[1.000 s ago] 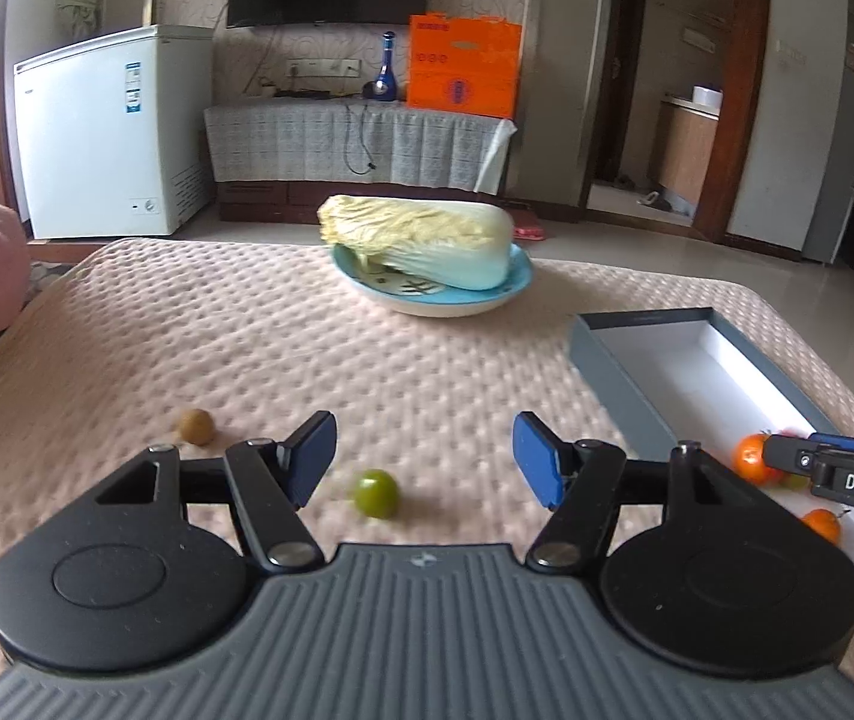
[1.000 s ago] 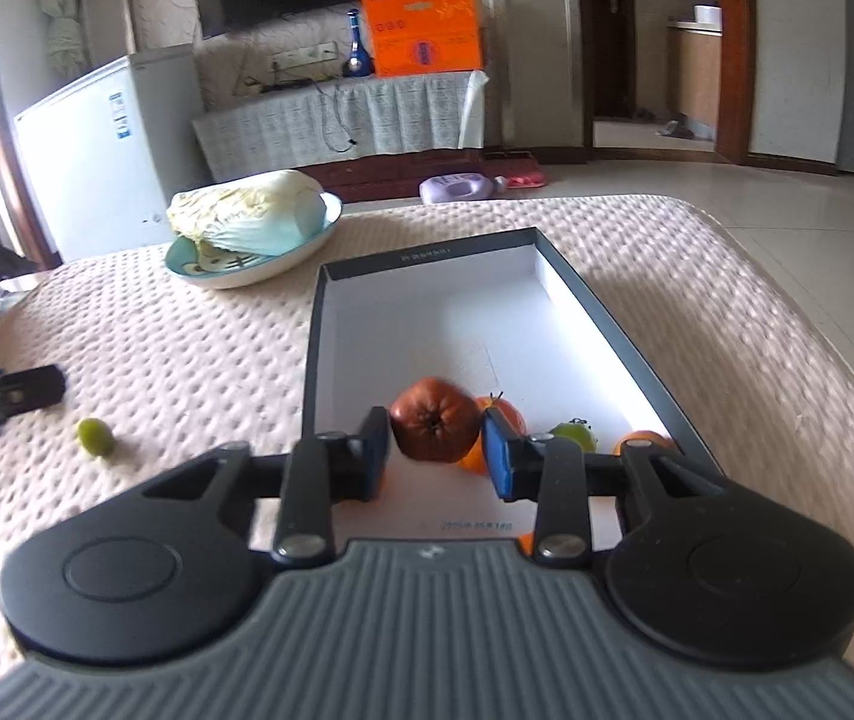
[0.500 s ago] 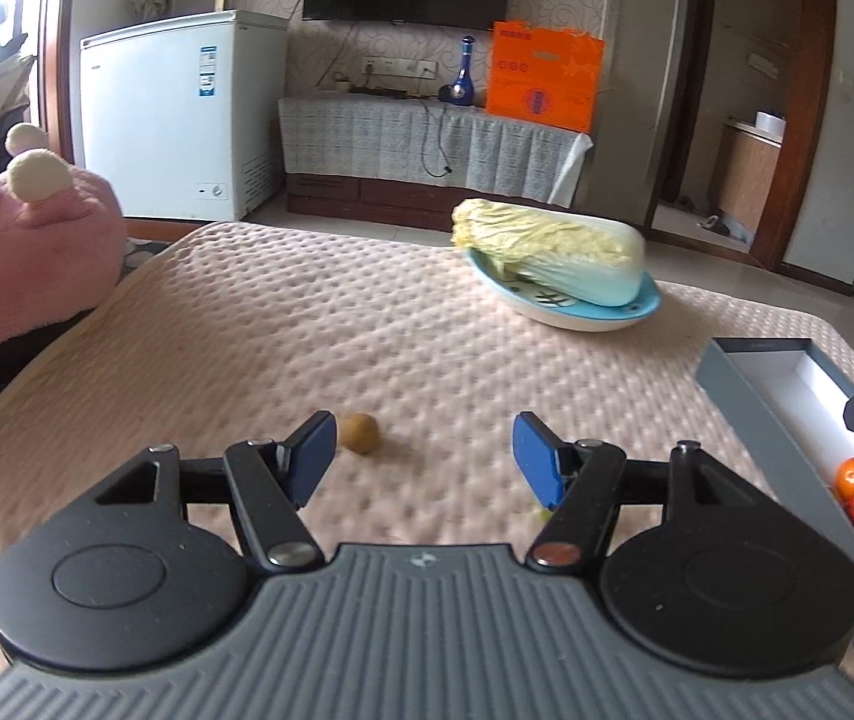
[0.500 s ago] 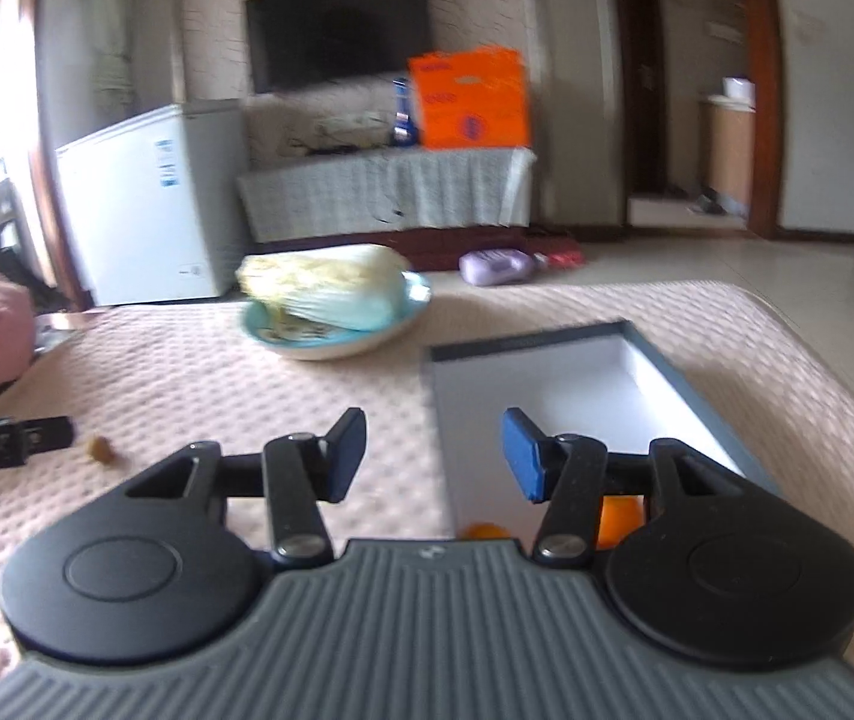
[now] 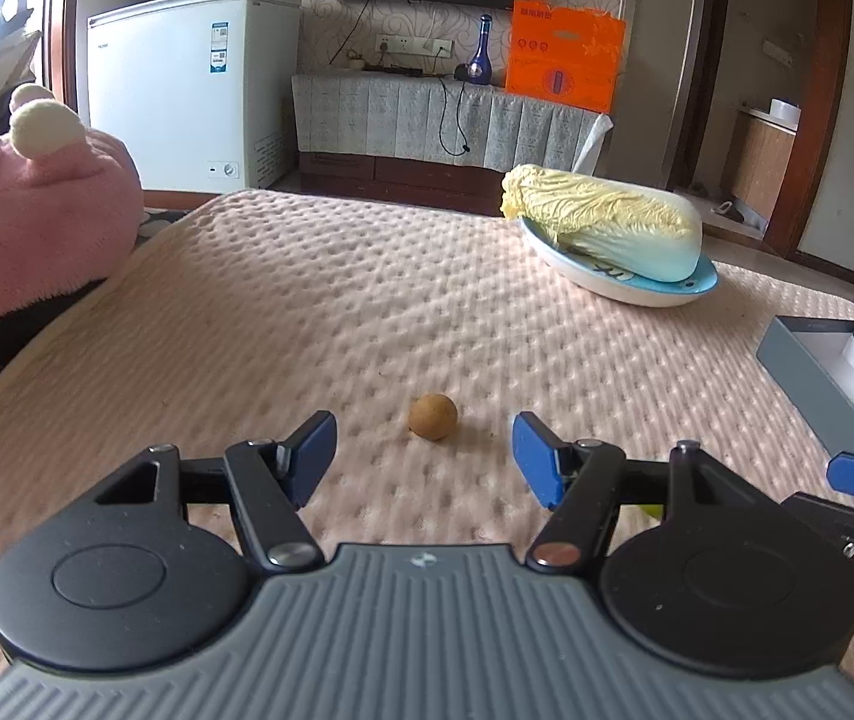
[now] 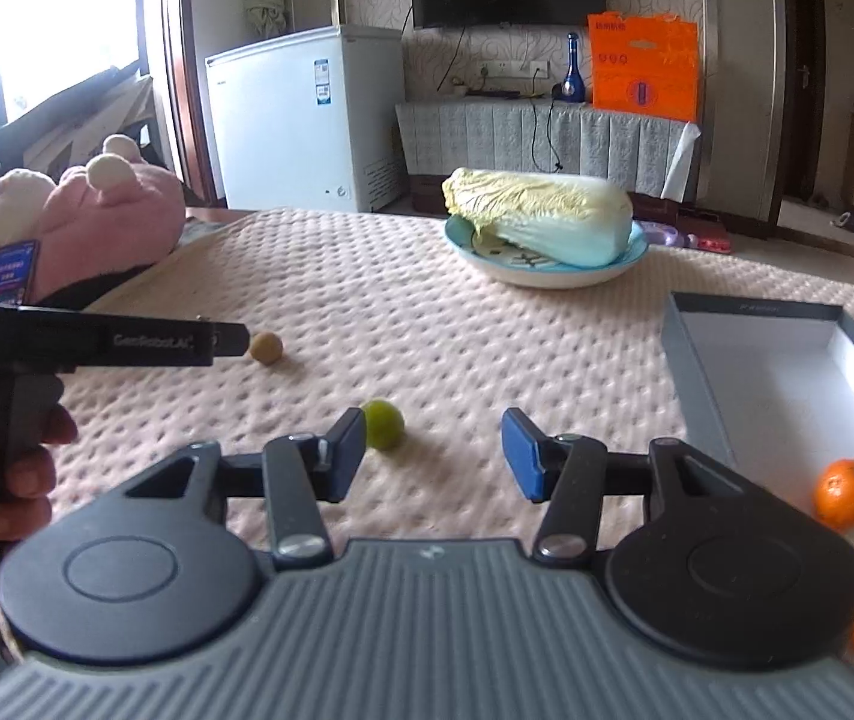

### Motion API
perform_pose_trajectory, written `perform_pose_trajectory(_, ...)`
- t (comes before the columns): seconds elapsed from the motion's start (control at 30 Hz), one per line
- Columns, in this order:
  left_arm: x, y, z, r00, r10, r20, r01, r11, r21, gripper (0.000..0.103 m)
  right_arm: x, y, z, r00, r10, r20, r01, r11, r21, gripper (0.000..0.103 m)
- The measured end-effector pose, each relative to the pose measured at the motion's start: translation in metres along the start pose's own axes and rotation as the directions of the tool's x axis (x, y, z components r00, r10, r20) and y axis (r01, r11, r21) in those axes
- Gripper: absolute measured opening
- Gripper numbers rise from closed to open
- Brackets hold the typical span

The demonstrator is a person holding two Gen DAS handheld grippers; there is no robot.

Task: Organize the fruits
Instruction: 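Grasp the small brown fruit with the left tool while the right tool grasps the green fruit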

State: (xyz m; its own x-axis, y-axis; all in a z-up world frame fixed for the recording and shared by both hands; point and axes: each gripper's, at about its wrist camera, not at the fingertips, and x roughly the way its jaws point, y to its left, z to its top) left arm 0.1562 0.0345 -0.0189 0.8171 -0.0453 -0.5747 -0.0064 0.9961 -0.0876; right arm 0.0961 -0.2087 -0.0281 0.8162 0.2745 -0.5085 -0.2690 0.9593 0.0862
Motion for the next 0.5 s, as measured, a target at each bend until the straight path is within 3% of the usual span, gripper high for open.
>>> perform_pose_trajectory(0.17, 0.021, -0.001, -0.005, 1.000, 0.013, -0.021, -0.013, 1.000, 0.002, 0.069, 0.014, 0.004, -0.008, 0.999, 0.007, -0.033, -0.007, 1.000, 0.008, 0.052)
perform_pose_trajectory(0.23, 0.029, 0.001, -0.005, 1.000, 0.003, -0.031, -0.004, 1.000, -0.002, 0.062, 0.020, 0.008, -0.009, 0.999, 0.022, -0.042, -0.022, 1.000, 0.013, 0.052)
perform_pose_trajectory(0.5, 0.046, 0.004, -0.004, 0.999, -0.024, -0.035, 0.024, 1.000, -0.016, 0.055, 0.047, 0.015, -0.006, 0.997, 0.044, -0.071, -0.045, 0.999, -0.020, 0.051)
